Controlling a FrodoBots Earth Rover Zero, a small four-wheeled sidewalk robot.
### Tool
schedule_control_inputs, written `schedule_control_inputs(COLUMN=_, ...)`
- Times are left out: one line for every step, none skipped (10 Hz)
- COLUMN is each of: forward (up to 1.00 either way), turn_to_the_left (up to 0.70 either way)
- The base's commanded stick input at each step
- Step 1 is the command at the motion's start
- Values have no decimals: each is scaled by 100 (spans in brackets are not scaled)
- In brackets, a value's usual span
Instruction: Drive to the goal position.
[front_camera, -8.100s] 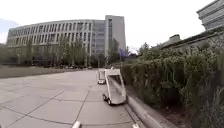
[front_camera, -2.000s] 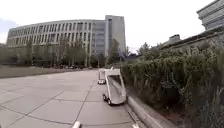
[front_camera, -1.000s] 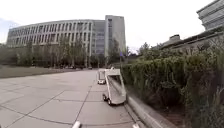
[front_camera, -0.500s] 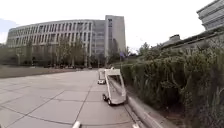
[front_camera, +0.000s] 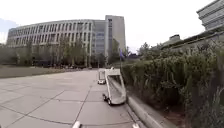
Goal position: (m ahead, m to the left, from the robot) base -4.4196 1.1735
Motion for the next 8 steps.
schedule_control_inputs(forward=6, turn_to_the_left=0)
schedule_control_inputs(forward=6, turn_to_the_left=0)
schedule_control_inputs(forward=6, turn_to_the_left=0)
schedule_control_inputs(forward=6, turn_to_the_left=0)
schedule_control_inputs(forward=6, turn_to_the_left=0)
schedule_control_inputs(forward=6, turn_to_the_left=0)
schedule_control_inputs(forward=6, turn_to_the_left=0)
schedule_control_inputs(forward=6, turn_to_the_left=0)
